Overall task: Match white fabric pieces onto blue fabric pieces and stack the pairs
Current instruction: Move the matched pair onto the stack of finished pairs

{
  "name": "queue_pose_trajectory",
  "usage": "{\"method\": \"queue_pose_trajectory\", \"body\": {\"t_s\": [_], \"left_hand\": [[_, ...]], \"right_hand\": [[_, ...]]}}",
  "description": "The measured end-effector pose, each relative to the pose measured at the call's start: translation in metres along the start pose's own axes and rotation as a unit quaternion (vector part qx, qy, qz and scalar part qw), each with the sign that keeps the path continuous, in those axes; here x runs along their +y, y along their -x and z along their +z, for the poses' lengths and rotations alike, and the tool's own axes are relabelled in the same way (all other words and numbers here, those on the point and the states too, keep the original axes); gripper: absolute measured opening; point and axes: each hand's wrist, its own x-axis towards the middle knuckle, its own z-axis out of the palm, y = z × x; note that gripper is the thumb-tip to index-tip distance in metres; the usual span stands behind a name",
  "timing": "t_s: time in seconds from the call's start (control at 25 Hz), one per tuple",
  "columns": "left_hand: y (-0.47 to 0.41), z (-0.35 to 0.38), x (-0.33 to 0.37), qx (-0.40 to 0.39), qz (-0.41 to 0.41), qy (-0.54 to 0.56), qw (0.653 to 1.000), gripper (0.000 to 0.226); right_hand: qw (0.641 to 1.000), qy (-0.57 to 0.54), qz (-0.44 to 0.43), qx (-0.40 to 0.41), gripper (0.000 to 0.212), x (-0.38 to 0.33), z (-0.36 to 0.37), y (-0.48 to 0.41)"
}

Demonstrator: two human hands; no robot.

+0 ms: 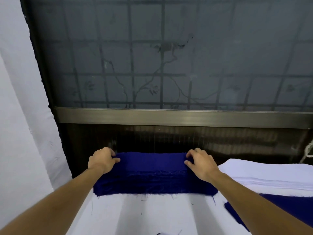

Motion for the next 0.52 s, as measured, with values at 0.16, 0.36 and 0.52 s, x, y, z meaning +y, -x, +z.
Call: {"method": "queue_pose_trajectory", "body": {"t_s": [0.16, 0.36, 0.52], "left_hand": [[-0.003, -0.003, 0.001, 0.000, 0.045, 0.001, 0.999, 0.015], [0.003, -0.009, 0.006, 0.007, 0.081, 0.013, 0.997, 0.020], [0.013, -0.016, 0.010, 0.045, 0.124, -0.027, 0.991, 0.018]], "right_hand": [[0.999, 0.034, 0.001, 0.017, 0.031, -0.002, 0.011, -0.002], [0.998, 0.056, 0.010, 0.005, 0.031, -0.006, 0.013, 0.000], [0.998, 0.065, 0.011, -0.002, 0.033, -0.010, 0.014, 0.002]]}}
